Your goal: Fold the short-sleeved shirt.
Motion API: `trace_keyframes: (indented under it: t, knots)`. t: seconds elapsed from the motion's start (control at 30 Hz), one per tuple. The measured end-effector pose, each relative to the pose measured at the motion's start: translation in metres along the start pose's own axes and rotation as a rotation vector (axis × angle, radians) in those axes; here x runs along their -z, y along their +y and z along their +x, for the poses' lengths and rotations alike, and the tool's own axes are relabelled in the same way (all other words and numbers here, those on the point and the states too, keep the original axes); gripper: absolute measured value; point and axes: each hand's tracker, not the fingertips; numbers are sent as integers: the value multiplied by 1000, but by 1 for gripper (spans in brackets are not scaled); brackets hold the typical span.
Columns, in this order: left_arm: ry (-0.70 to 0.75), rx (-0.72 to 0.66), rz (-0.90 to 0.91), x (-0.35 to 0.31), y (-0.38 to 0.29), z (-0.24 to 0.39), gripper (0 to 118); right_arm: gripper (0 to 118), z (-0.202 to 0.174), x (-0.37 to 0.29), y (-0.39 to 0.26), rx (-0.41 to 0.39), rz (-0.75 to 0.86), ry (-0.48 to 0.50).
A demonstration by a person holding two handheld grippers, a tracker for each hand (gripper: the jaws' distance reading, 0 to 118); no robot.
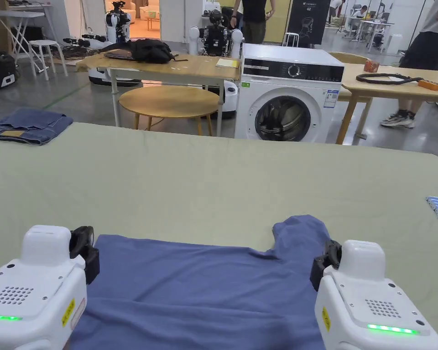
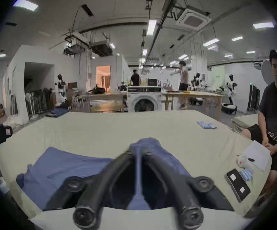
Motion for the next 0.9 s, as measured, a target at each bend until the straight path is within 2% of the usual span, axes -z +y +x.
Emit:
trace_keyframes:
  t: [0.2,0.3,0.43,0.6,0.63,0.67,0.7,0.73,0.9]
  knots:
    - [-35,-62,-47,26,8,-13,0,0,-14,7,-2,-19,-3,44]
    - [-44,-70,-185,65,12,-34,0,0,-18,13,-4,-48,-16,46]
    - [-113,-84,-434,139,15,-71,0,0,-16,30,-8,-54,-61,55]
    - [-175,-146,-645,223,12,-95,0,0,-10,52,-16,-56,-132,60]
    - [-201,-189,-686,238,11,-98,2,0,-9,56,-18,-61,-144,57]
    - [-194,-215,-729,251,10,-97,17,0,-8,60,-20,-69,-159,51]
    - [-198,-219,-764,263,8,-98,38,0,-7,63,-22,-73,-171,49]
    - [-212,-213,-797,276,4,-98,44,0,-5,66,-24,-76,-181,48]
    - [-139,-82,-926,312,-19,-80,45,0,3,76,-33,-85,-221,26]
